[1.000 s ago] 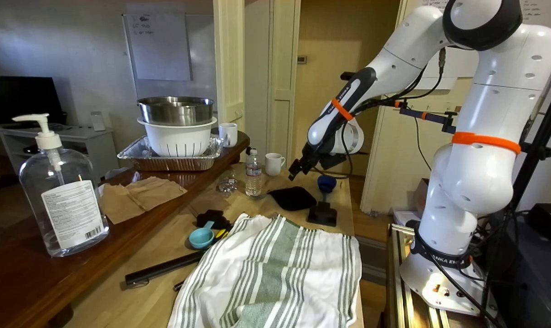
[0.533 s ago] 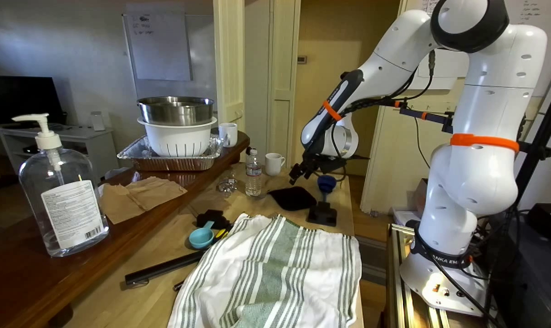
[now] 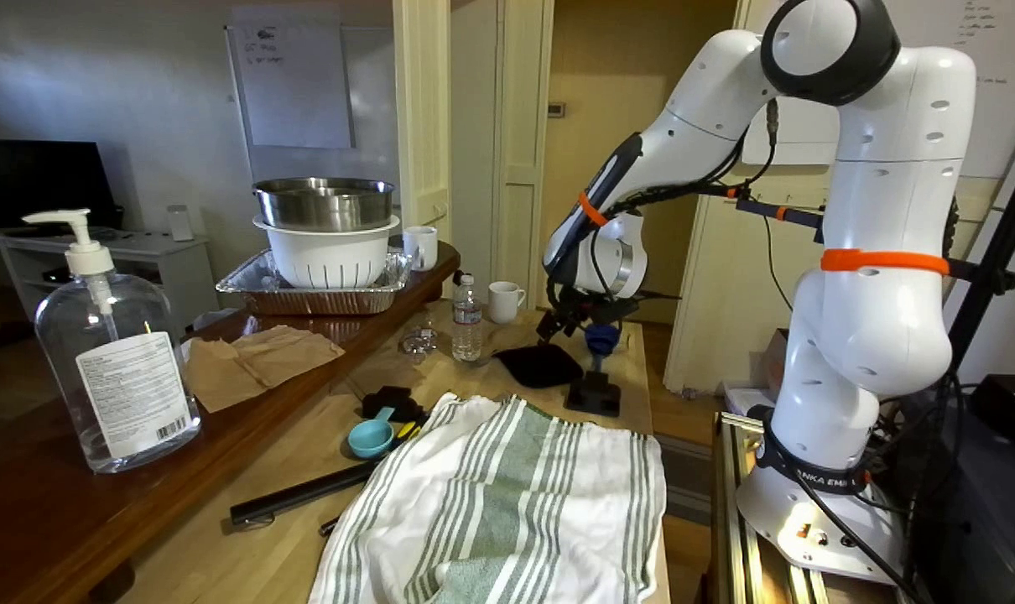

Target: Move the black object to the left

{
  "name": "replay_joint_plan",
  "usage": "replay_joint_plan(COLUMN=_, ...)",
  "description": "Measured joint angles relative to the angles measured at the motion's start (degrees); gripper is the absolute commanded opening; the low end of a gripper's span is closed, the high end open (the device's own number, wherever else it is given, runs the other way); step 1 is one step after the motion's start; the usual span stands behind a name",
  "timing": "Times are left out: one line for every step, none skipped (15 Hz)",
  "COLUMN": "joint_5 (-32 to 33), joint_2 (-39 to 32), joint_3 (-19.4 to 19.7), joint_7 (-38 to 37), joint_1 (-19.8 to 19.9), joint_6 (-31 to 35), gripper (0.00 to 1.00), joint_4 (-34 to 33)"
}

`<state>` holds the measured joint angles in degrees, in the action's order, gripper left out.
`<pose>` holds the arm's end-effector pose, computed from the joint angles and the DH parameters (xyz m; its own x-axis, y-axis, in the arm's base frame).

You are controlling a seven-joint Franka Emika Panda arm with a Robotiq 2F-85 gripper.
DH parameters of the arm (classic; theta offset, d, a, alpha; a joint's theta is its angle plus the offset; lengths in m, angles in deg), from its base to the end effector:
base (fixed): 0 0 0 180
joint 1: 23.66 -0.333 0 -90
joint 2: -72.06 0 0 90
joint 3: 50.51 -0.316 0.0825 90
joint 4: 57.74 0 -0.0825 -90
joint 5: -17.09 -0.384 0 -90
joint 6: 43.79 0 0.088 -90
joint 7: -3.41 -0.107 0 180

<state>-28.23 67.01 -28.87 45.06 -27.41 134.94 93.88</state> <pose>0.3964 -0.1942 0.2491 0.8606 -0.3304 0.3875 -0.3558 -0.9346 -0.0068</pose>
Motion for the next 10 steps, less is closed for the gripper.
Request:
replay_joint_plan(joint_5=-1.31, joint_2=-1.11, joint_3=-0.68, joint_7=1.23, joint_1=0.6, joint_6=0.0, gripper=1.0, joint_4=-0.56)
replay_joint_plan(joint_5=-2.71, joint_2=-2.24, joint_3=-1.53, joint_7=2.55, joint_1=1.33, joint_6=0.0, gripper=1.0, joint_4=-1.23)
replay_joint_plan(joint_5=-4.16, joint_2=-3.41, joint_3=-2.7, joint_7=4.06, joint_1=2.32, joint_6=0.0, gripper=1.0, joint_4=-1.99)
replay_joint_plan(joint_5=-5.55, joint_2=-4.52, joint_3=-4.06, joint_7=5.65, joint_1=3.42, joint_6=-0.01, gripper=1.0, joint_4=-2.84)
replay_joint_plan(joint_5=-6.98, joint_2=-5.68, joint_3=-5.61, joint_7=7.32, joint_1=4.66, joint_6=-0.01, gripper=1.0, joint_4=-3.78)
replay_joint_plan(joint_5=-8.4, joint_2=-6.83, joint_3=-7.33, joint_7=9.05, joint_1=6.01, joint_6=-0.01, gripper=1.0, joint_4=-4.84)
replay_joint_plan(joint_5=-9.72, joint_2=-8.0, joint_3=-9.07, joint_7=10.69, joint_1=7.38, joint_6=-0.01, gripper=1.0, joint_4=-5.93)
replay_joint_plan(joint_5=-10.88, joint_2=-9.28, joint_3=-10.8, joint_7=12.2, joint_1=8.8, joint_6=-0.01, gripper=1.0, joint_4=-7.03)
replay_joint_plan(joint_5=-11.84, joint_2=-10.61, joint_3=-12.39, joint_7=13.49, joint_1=10.17, joint_6=-0.01, gripper=1.0, joint_4=-8.03)
replay_joint_plan(joint_5=-12.64, joint_2=-11.98, joint_3=-13.86, joint_7=14.63, joint_1=11.55, joint_6=0.0, gripper=1.0, joint_4=-9.02)
